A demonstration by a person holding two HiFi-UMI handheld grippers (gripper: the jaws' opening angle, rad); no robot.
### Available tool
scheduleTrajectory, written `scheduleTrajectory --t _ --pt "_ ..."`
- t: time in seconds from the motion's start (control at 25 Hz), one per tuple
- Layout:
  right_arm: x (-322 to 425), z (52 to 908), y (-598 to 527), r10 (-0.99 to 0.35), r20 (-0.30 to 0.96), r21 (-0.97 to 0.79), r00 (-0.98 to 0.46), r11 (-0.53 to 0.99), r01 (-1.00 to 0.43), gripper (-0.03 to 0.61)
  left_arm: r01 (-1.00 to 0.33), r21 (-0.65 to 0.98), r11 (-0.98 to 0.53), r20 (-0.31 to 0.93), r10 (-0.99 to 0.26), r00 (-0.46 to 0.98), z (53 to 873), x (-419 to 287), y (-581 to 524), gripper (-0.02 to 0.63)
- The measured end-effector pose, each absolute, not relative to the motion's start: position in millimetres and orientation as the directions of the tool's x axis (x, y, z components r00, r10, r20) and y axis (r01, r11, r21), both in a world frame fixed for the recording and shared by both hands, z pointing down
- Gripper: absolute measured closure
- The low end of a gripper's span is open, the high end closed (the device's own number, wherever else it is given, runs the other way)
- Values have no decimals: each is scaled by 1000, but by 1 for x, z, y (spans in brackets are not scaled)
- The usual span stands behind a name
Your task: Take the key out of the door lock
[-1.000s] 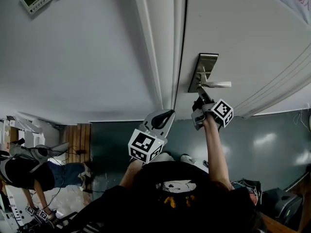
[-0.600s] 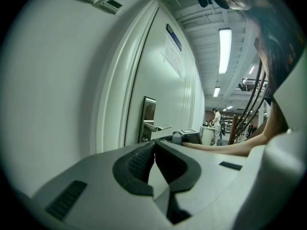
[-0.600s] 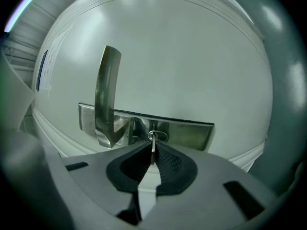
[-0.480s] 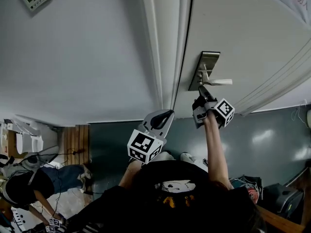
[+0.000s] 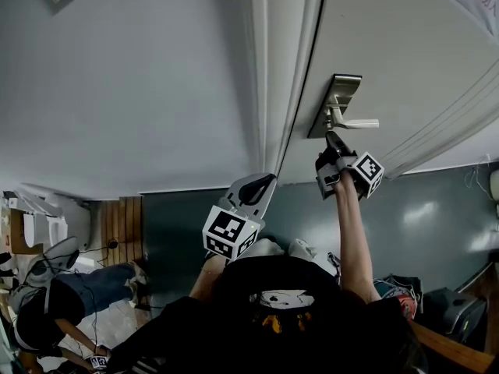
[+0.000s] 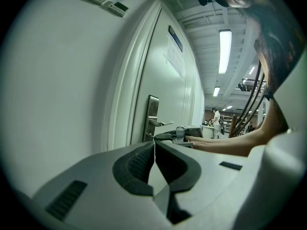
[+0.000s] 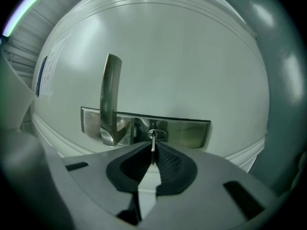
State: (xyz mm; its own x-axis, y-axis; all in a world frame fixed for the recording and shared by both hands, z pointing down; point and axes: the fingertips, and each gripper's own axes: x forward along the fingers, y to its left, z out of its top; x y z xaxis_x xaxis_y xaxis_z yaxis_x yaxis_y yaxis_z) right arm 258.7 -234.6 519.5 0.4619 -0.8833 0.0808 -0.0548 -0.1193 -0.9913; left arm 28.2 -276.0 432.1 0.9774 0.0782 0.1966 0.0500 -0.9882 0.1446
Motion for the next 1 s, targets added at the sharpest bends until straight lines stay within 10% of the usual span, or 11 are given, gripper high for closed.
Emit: scheduleTrajectory --t 1.0 --pt "159 495 -128 -949 70 -967 308 -140 -213 558 14 143 -990 226 46 973 434 3 -184 601"
